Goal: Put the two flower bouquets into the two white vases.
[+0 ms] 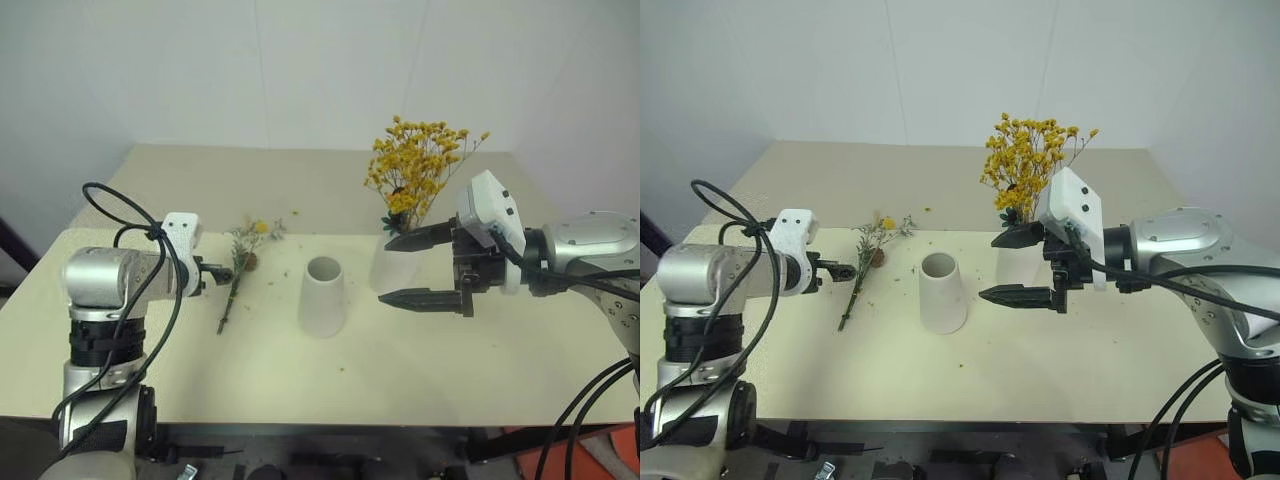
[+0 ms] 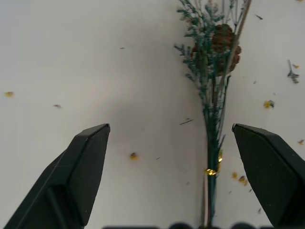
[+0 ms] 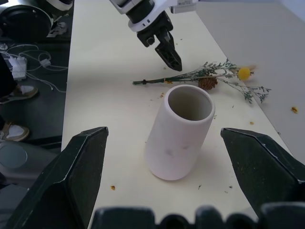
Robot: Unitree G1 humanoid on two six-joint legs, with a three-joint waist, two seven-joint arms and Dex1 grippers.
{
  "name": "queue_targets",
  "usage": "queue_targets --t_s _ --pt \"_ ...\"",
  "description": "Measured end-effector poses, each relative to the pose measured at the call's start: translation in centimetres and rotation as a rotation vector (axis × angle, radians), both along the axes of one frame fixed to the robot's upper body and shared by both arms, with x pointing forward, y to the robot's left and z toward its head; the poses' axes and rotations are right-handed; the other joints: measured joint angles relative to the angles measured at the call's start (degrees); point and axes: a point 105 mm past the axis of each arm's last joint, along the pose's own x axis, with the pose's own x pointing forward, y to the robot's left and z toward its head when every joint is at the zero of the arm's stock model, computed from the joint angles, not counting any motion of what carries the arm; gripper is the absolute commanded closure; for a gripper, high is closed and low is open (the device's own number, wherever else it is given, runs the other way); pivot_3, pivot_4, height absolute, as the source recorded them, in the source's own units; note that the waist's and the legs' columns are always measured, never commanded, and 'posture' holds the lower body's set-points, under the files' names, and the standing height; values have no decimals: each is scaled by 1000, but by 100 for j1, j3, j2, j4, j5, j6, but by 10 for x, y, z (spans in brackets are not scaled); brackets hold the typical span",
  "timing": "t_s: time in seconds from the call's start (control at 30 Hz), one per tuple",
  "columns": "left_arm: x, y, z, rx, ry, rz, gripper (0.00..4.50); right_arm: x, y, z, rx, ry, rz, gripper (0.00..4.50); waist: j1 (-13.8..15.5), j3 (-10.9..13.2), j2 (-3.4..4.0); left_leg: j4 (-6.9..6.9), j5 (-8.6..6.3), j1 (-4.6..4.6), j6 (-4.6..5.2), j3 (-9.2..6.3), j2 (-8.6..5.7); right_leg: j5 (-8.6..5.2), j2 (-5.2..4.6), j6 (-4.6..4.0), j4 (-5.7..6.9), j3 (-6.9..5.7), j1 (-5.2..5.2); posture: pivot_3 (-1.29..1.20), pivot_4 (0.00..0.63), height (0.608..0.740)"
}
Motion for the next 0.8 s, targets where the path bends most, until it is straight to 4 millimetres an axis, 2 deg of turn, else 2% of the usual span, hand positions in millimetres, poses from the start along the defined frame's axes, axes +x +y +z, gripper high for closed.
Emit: queue_targets --t_s 0.23,0.33,0.47,0.63,0.8 --pt "10 -12 -13 17 21 -40 0 0 -3 -6 2 13 -42 32 34 0 0 0 0 0 0 1 -1 0 -1 0 2 1 -1 0 150 740" --pt "10 -12 -22 11 59 -46 0 -1 -4 -2 12 -3 -59 32 38 0 0 0 0 0 0 0 -1 0 0 0 2 0 -1 0 150 740" --pt "15 -13 -22 -6 33 -56 821 0 -6 -4 15 5 -82 0 53 0 0 0 0 -1 0 1 -1 0 -1 0 1 0 0 0 150 740" --pt "23 -20 -15 -8 -7 -78 2389 0 -7 -6 15 9 -88 0 75 0 0 1 0 -1 0 1 -2 0 -1 0 0 -1 0 0 150 740" --pt "25 -27 -22 -8 11 -96 3932 1 -7 -5 16 7 -93 0 65 0 0 1 0 -1 0 1 -2 0 0 0 2 -1 0 0 150 740"
